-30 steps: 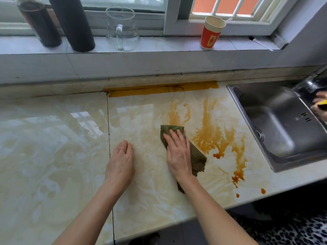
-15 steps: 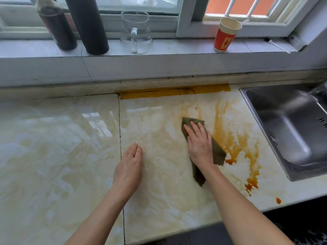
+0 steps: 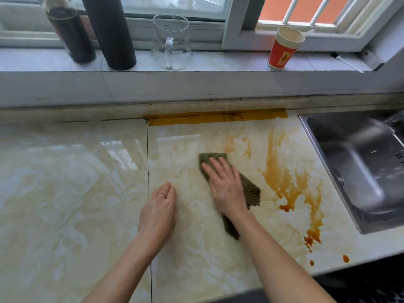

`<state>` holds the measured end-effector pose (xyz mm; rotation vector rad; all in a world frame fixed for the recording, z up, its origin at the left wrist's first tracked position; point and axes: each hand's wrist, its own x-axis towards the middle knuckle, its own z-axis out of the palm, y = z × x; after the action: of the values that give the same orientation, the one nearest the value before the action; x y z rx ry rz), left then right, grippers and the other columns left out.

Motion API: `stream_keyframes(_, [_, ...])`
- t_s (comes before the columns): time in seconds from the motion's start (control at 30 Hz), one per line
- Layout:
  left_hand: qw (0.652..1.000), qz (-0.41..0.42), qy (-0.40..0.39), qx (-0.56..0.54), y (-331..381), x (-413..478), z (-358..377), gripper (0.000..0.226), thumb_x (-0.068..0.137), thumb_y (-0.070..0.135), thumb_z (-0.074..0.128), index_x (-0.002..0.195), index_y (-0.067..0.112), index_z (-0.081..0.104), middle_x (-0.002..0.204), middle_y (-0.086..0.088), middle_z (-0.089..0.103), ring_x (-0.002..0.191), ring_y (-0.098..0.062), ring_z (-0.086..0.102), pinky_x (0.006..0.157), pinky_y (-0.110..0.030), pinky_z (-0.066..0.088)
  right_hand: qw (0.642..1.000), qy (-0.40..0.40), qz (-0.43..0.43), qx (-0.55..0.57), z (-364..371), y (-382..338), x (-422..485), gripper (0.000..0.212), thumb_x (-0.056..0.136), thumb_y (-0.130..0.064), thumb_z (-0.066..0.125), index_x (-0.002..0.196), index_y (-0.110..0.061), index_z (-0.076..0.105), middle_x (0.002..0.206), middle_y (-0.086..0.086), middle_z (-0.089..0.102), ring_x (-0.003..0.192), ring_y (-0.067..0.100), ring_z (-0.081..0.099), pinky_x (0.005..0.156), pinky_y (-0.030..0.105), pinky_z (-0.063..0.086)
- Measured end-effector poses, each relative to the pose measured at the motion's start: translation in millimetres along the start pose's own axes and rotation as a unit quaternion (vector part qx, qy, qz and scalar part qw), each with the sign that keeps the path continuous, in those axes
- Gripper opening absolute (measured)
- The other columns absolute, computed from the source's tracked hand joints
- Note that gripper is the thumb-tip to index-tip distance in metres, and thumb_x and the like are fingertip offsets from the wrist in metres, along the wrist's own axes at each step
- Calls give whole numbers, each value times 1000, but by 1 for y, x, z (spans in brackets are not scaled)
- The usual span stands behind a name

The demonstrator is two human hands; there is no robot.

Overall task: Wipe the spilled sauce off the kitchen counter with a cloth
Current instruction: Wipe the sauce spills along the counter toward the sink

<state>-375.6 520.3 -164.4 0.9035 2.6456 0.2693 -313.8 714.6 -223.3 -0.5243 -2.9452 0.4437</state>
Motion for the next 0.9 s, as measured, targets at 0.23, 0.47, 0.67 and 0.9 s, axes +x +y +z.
stream_keyframes(0.23, [1000,-9,9,-3,1,0,-1,63,90,3,37,148,13,16,157,-1,14,143,-16,17,107,-24,31,993,61,100,6,2,-9,2,50,95,-18,43,145,-25,46,155,2,36,147,25,22,120,49,11])
stream_keyframes(0.47, [1000,-23,15,2,2,4,-4,59,90,7,38,146,16,22,155,2,22,139,-16,25,99,-26,41,996,-20,-86,10,11,-35,-1,50,96,-29,34,145,-32,44,155,-4,36,147,20,22,120,46,13])
stream_keyframes(0.67, [1000,-23,9,-1,1,1,-3,61,89,4,37,147,16,21,154,2,23,138,-17,26,94,-27,45,993,9,114,-24,-8,19,23,54,98,-37,23,151,-32,32,161,-3,23,149,18,10,121,43,1])
stream_keyframes(0.9, [1000,-29,1,11,9,4,-4,58,88,7,37,142,18,21,149,-5,28,131,-24,31,91,-29,43,999,12,43,-10,7,-26,1,55,92,-26,34,146,-28,43,156,0,35,147,25,22,118,51,16])
